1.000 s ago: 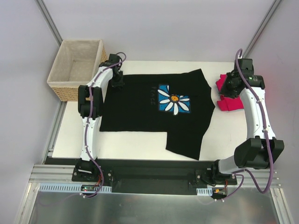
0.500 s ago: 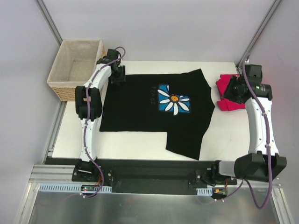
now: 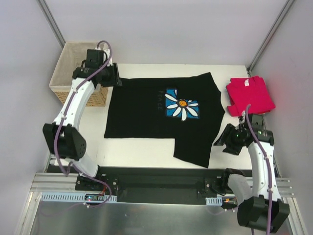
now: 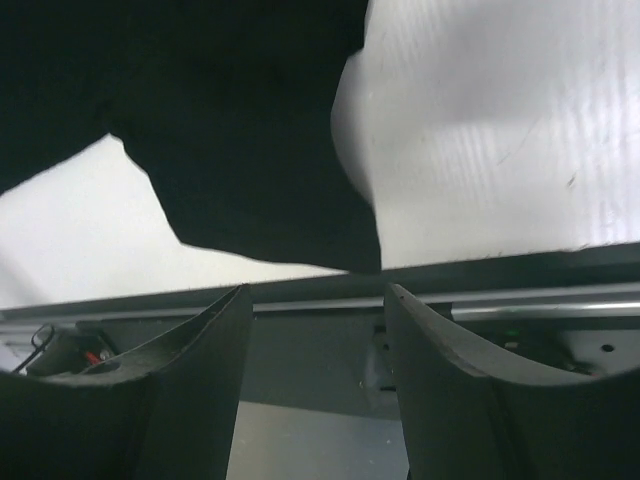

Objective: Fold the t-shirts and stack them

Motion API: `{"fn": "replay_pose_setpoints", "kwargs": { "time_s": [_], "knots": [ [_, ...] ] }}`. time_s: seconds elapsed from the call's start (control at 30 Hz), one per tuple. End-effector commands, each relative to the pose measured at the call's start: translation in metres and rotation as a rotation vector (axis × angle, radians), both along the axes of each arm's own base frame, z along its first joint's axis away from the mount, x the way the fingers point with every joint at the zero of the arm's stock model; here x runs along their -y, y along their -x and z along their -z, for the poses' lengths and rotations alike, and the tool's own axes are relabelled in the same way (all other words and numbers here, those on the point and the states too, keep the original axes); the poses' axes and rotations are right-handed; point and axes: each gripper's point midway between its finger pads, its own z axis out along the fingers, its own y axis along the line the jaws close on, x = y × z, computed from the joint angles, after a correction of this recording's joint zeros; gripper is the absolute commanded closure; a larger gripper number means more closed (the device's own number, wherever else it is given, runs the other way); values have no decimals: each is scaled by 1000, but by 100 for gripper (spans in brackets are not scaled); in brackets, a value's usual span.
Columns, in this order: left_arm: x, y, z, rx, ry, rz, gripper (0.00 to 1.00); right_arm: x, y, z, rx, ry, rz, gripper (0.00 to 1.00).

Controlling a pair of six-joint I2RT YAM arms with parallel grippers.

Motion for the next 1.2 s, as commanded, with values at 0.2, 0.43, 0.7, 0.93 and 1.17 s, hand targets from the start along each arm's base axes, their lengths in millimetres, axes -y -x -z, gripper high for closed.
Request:
{"fn": "replay_pose_setpoints", "kwargs": {
  "time_s": [0.2,0.43,0.7,0.93,1.17],
  "knots": [
    [5,94,20,-54,126,-11,57,-39,41,21,-74,-209,-16,40],
    [5,134,18,-35,187,-51,57,-27,53,39,-222,-129,33,46],
    [11,152,25,-62,247,-54,57,-26,54,60,-270,-2,31,47],
    [12,157,25,-50,260,-56,56,-31,36,82,-262,46,31,46],
    [10,162,25,-26,259,-62,56,-35,30,93,-292,59,-10,46]
  ]
}}
